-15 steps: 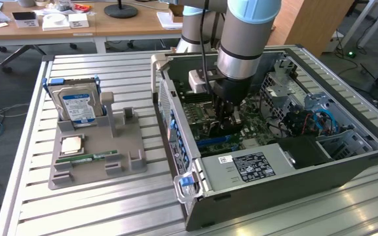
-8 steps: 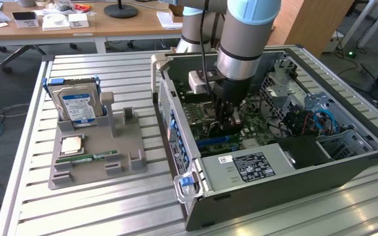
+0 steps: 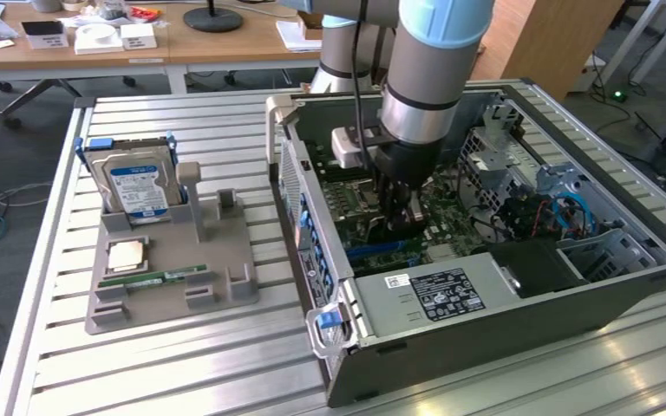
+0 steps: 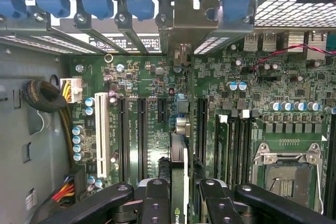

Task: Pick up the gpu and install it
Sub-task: 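Insert the gpu into the slot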

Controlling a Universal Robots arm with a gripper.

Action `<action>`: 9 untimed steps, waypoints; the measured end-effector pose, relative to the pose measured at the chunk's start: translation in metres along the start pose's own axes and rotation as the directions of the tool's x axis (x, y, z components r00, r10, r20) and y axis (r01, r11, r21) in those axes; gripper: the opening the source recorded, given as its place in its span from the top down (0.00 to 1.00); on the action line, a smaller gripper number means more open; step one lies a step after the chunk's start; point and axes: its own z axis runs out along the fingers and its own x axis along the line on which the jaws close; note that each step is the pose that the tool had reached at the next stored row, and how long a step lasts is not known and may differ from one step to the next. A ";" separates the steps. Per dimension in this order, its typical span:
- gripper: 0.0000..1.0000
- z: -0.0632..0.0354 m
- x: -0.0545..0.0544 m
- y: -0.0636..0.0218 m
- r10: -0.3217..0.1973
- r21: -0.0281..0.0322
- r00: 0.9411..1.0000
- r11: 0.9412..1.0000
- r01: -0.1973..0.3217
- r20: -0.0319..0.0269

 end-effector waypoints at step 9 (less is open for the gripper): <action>0.74 0.0019 0.000 0.0007 0.000 0.000 1.000 1.000 0.000 0.000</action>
